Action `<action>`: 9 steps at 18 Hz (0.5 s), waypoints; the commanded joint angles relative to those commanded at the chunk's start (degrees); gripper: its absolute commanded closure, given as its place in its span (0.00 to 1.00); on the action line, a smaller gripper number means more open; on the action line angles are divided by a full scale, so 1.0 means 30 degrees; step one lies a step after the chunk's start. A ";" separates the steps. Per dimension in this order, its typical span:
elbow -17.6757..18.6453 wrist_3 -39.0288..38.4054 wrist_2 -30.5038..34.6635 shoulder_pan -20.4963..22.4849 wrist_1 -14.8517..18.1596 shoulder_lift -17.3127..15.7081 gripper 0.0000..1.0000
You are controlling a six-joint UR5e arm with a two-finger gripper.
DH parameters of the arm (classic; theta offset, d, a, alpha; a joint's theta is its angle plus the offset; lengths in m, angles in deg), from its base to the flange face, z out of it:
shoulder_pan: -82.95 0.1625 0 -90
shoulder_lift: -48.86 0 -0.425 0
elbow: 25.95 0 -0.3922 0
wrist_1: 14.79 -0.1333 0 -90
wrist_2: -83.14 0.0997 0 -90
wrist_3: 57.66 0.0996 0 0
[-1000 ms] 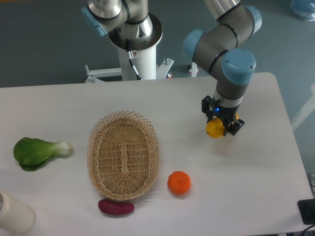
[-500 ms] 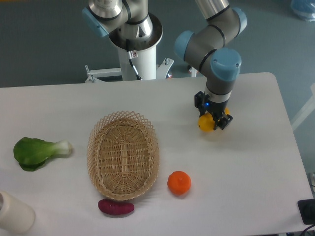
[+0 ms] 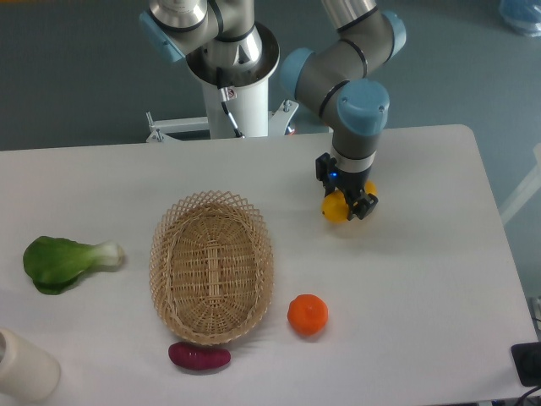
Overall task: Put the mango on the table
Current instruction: 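Move the held mango toward the basket and lower it onto the table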
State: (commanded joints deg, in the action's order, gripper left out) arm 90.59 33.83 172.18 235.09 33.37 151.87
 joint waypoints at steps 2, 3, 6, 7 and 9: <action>0.0059 -0.0029 0.0029 -0.0146 0.0001 -0.0001 0.00; 0.0030 -0.0029 0.0000 -0.0147 0.0001 -0.0001 0.00; -0.0495 0.0000 -0.0029 -0.0118 -0.0058 0.0087 0.00; -0.0933 0.0000 -0.0058 -0.0118 -0.0058 0.0145 0.00; -0.2103 0.0058 -0.0059 -0.0118 0.0000 0.0262 0.00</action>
State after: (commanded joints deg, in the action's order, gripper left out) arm 84.28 34.01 172.00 234.74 33.37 152.66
